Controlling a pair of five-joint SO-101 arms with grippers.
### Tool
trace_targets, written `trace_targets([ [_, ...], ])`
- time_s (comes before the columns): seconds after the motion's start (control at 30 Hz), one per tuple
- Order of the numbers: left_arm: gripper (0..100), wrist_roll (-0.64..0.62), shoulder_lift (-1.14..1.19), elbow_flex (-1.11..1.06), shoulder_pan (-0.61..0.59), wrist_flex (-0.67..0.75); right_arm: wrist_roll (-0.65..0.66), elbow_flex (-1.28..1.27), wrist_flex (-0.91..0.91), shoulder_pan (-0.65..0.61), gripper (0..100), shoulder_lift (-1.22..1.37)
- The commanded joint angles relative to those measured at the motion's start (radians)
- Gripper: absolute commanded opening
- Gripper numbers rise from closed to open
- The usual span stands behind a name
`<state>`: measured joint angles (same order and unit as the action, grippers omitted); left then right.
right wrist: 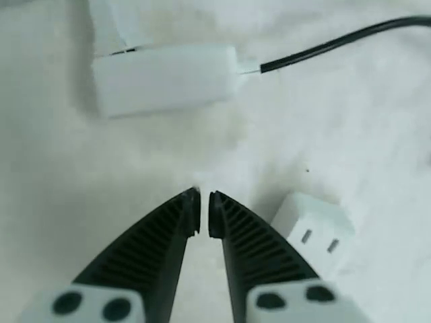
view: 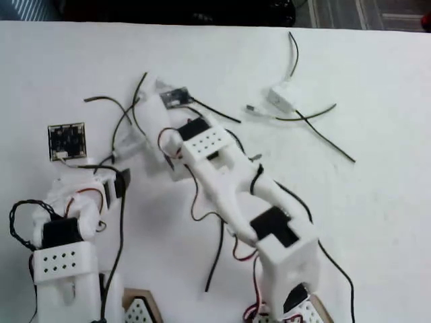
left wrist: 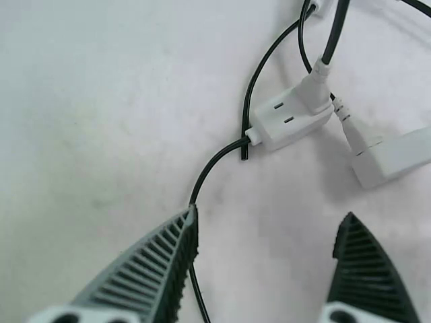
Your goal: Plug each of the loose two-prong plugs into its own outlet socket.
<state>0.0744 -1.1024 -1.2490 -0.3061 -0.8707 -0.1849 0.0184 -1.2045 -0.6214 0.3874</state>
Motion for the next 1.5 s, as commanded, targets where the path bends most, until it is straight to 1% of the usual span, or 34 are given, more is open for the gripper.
trace_targets([
  [0.0,32,0.006,-0.001,0.005,-0.004,0.017,0.014,0.008,0.048,0.093,1.7,0.038],
  [0.2,32,0.006,-0.001,0.005,-0.004,0.017,0.015,0.003,0.041,0.260,1.7,0.065],
  [0.27,32,0.006,-0.001,0.005,-0.004,0.017,0.017,0.008,0.005,0.289,1.7,0.065],
  [0.43,32,0.006,-0.001,0.005,-0.004,0.017,0.077,0.005,-0.082,0.292,1.7,0.022],
  [0.63,32,0.006,-0.001,0.005,-0.004,0.018,0.077,0.002,-0.134,0.294,1.7,-0.148],
  [0.8,32,0.006,-0.001,0.005,-0.004,0.018,0.077,-0.006,-0.096,0.262,1.7,-0.185],
  [0.93,32,0.006,-0.001,0.005,-0.004,0.018,0.078,-0.086,-0.012,0.229,1.7,-0.171],
  [0.97,32,0.006,-0.001,0.005,-0.004,0.018,0.086,-0.097,0.016,0.237,1.7,-0.174],
  [1.07,32,0.006,-0.001,0.005,-0.004,0.018,0.184,-0.087,0.101,0.306,1.7,-0.176],
  [1.1,32,0.006,-0.001,0.005,-0.004,0.018,0.189,-0.077,0.143,0.331,1.7,-0.173],
  [1.13,32,0.006,-0.001,0.005,-0.004,0.018,0.169,-0.066,0.183,0.358,1.7,-0.166],
  [1.23,32,0.006,-0.001,0.005,-0.004,0.018,0.043,-0.048,0.297,0.418,1.8,-0.163],
  [1.33,32,0.006,-0.001,0.005,-0.004,0.018,-0.071,-0.035,0.323,0.438,2.7,-0.162],
  [1.47,32,0.006,-0.001,0.005,-0.004,0.018,-0.198,-0.011,0.320,0.443,14.0,-0.110],
])
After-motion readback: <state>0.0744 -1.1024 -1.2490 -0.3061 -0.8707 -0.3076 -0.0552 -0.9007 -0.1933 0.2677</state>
